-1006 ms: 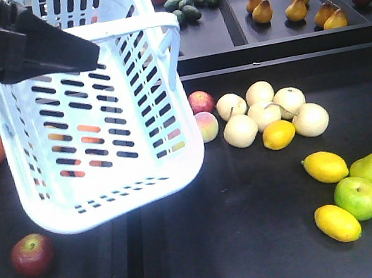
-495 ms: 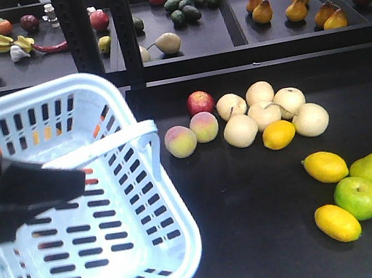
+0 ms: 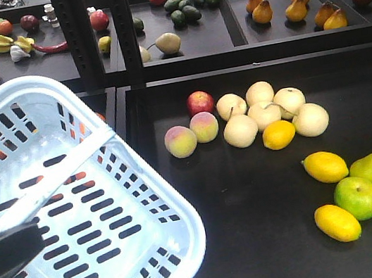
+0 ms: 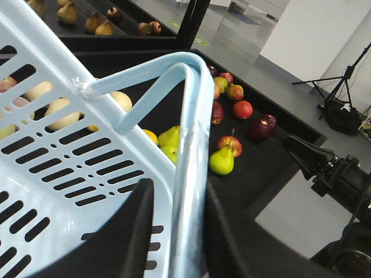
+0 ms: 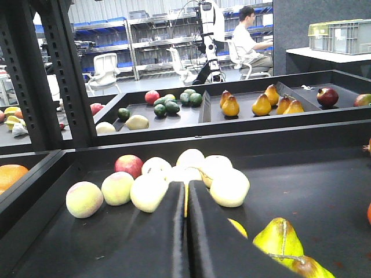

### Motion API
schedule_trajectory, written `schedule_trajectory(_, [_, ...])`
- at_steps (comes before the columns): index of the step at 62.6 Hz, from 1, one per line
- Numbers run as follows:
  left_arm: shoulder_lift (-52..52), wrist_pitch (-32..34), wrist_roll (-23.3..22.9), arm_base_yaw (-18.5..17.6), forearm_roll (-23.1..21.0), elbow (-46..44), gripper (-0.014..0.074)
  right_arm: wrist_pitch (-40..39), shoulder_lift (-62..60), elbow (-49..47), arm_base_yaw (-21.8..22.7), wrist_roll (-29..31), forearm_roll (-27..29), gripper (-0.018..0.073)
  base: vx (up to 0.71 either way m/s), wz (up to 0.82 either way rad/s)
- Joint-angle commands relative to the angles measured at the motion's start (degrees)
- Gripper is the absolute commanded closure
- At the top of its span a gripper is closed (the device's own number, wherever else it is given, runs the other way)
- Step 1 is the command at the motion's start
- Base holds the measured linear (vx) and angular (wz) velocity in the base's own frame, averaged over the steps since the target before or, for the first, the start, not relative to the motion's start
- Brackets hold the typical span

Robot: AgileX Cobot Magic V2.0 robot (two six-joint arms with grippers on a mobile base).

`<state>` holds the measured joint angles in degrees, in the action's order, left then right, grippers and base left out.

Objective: Pick three apples into basket with both arms
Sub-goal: 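Hold the basket in the left gripper while driving the base away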

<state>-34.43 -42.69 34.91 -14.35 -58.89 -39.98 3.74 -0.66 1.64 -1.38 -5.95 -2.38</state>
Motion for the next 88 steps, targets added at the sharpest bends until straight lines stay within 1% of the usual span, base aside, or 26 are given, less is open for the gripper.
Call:
schedule_trajectory(1, [0.81,2.66,0.69,-0.21,-3.17,-0.91,0.0603,-4.32,-0.68,0.73,0.24,0.39,-0.28,0.0564,0.00,0.00])
schedule_trajectory(12, [0.82,1.27,0.69,-0.21,-3.25,-0.91,0.0603,-4.32,-0.68,0.73,0.24,0.39,-0.28,0.0564,0.00,0.00])
schedule_trajectory(88, [0.82,1.27,0.69,-0.21,-3.25,-0.91,0.0603,-4.32,-0.68,0.73,0.24,0.39,-0.22,0.0564,0.00,0.00])
